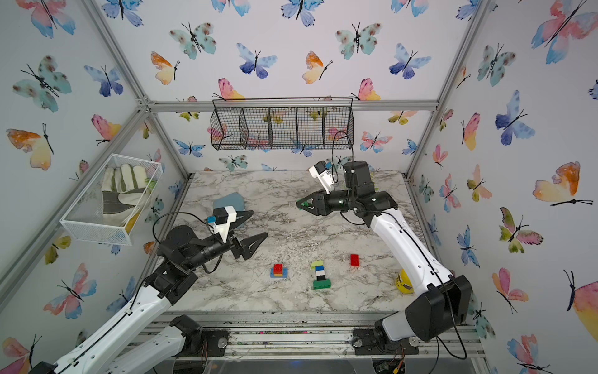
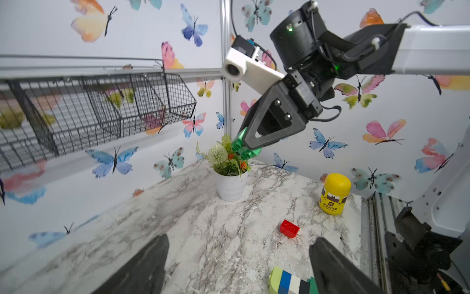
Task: Assemble the number 1 with lego
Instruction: Pick up the lego brick from the center of the board, then assemble the lego brick with the lego brick.
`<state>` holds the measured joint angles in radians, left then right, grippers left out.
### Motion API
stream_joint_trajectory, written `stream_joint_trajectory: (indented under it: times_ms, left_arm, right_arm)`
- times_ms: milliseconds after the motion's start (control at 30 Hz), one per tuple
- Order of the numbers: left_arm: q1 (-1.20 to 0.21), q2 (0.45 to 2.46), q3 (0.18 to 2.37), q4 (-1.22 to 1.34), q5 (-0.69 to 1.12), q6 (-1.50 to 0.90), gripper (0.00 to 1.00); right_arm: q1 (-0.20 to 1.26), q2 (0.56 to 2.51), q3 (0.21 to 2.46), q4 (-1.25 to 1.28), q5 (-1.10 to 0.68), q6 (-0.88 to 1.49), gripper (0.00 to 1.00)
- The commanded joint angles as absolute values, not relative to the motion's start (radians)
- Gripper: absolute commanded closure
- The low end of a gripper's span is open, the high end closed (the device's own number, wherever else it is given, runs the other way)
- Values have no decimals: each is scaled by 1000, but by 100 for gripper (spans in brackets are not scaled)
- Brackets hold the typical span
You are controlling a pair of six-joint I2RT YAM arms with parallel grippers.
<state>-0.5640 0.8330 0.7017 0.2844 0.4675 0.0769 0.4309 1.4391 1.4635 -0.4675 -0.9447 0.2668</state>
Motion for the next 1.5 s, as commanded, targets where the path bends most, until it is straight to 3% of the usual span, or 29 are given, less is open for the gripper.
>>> stream_joint_trajectory:
  times_ms: [0,267,467,1300,1367,1467]
  left_arm:
    - [-617,881,776,404,458,267,5]
    - [-725,1045,922,503,447,394,7]
    - [-740,1131,987,520,537,433,22]
    - [-807,1218,1068,477,494,560,71]
    - [-813,1218,1074,455,442,578,74]
    - [-816,1211,1083,415,408,582,77]
  right_arm:
    - [433,1414,1447,-327,-1173,421,84]
    - [433,1363,1381,-26,-1318,697,84]
    - [433,1348,1352,26,-1346,763,84]
    - [433,1342,1342,76,-1364,812,86]
    - [433,1342,1341,76,-1362,813,82]
    - [432,1341,1342,68,-1342,796,51]
